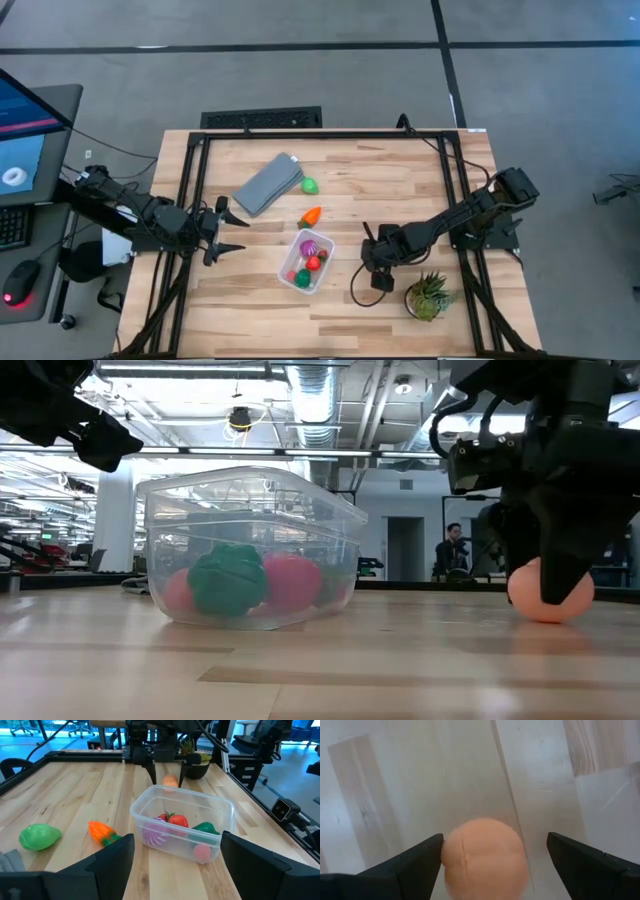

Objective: Pick and placing Produce into tupperware
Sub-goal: Put the light brown peach into the transparent bin

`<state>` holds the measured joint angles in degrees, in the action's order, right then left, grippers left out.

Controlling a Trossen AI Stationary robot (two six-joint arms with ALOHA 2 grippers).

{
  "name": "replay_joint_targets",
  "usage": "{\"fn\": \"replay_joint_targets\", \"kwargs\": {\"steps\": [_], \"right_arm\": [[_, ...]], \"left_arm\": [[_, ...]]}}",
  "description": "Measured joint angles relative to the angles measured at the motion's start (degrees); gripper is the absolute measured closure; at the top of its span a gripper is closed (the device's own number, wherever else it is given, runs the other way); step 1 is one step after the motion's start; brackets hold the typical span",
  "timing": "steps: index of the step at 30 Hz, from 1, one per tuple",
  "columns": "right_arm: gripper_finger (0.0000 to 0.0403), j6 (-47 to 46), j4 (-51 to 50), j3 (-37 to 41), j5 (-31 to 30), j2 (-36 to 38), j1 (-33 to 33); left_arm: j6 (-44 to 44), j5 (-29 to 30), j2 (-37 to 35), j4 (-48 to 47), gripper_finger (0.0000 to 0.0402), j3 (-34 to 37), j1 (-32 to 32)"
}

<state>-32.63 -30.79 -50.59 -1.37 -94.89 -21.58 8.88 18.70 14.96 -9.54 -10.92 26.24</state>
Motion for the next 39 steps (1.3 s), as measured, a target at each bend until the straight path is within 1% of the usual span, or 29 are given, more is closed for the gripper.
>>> {"fn": "replay_joint_targets", "kwargs": {"steps": [11,15,22,27,39], "right_arm": [[0.0028,-0.36,-0.76,0.00,-0.17,0.02,0.00],[0.0047,-0.34,-0.96,0.00,-0.17,0.04,0.00],[0.0096,-0.31,-1.07,0.00,-0.17,0.04,-0.02],[0.0117,-0.27,-1.04,0.00,-0.17,0.04,-0.05],[0.0122,-0.16,-0.97,0.00,-0.17,0.04,-0.04]], "left_arm": [[0.01,0.00,0.00,0.00,0.0116,-0.02,0.00],[0.02,-0.01,0.00,0.00,0.0116,-0.02,0.00],[0.04,-0.02,0.00,0.00,0.0116,-0.02,0.00],[0.07,-0.04,0.00,0.00,0.0116,-0.02,0.00],[0.09,-0.07,0.00,0.00,0.0116,-0.02,0.00]]}}
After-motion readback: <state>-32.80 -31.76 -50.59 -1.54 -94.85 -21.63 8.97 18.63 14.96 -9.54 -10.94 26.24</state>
